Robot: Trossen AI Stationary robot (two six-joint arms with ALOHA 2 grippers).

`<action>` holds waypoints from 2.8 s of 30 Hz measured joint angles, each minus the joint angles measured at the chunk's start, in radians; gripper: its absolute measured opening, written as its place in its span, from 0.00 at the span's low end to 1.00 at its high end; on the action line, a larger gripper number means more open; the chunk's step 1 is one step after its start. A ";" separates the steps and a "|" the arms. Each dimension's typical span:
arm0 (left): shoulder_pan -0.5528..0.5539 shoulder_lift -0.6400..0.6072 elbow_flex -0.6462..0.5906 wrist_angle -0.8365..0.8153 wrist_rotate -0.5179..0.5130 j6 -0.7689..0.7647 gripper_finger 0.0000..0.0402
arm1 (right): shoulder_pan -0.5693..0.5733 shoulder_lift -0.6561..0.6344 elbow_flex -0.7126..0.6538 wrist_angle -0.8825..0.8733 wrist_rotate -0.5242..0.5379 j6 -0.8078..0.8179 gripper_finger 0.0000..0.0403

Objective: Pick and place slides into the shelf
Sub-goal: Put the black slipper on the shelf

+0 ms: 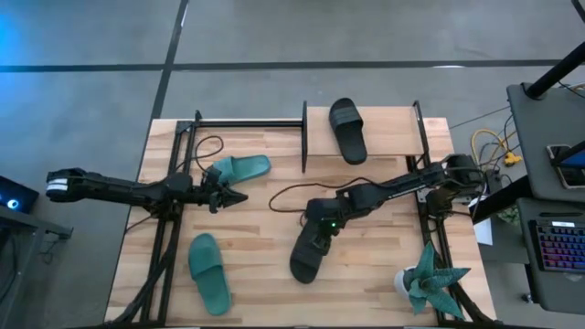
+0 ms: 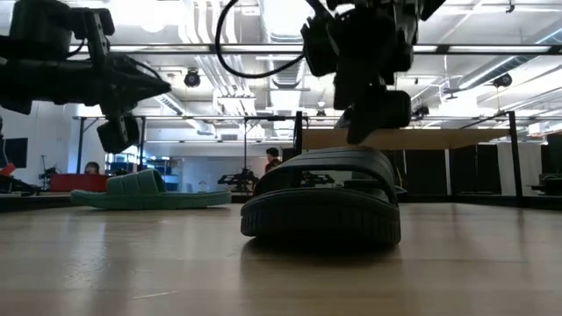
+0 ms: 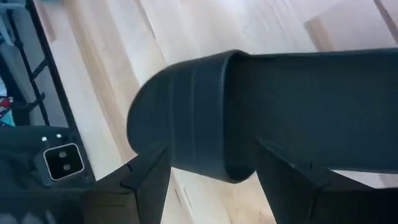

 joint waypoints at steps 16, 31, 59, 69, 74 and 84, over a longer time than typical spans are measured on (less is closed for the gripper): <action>-0.001 0.091 0.003 0.057 0.028 -0.027 0.00 | -0.020 0.098 -0.073 0.203 -0.128 -0.036 0.54; -0.006 0.123 0.003 0.054 0.040 -0.050 0.00 | -0.020 0.114 -0.075 0.271 -0.242 -0.056 0.26; -0.008 0.169 0.004 0.087 0.041 -0.071 0.00 | -0.053 -0.048 -0.302 0.461 0.532 1.039 0.08; -0.008 0.172 0.004 0.085 0.041 -0.067 0.00 | -0.053 -0.078 -0.302 0.456 0.441 0.801 0.36; -0.009 0.172 0.004 0.087 0.041 -0.068 0.00 | -0.052 -0.078 -0.254 0.271 0.388 0.591 0.45; -0.009 0.172 0.003 0.104 0.041 -0.074 0.00 | 0.024 -0.089 -0.080 0.025 0.576 -0.496 0.46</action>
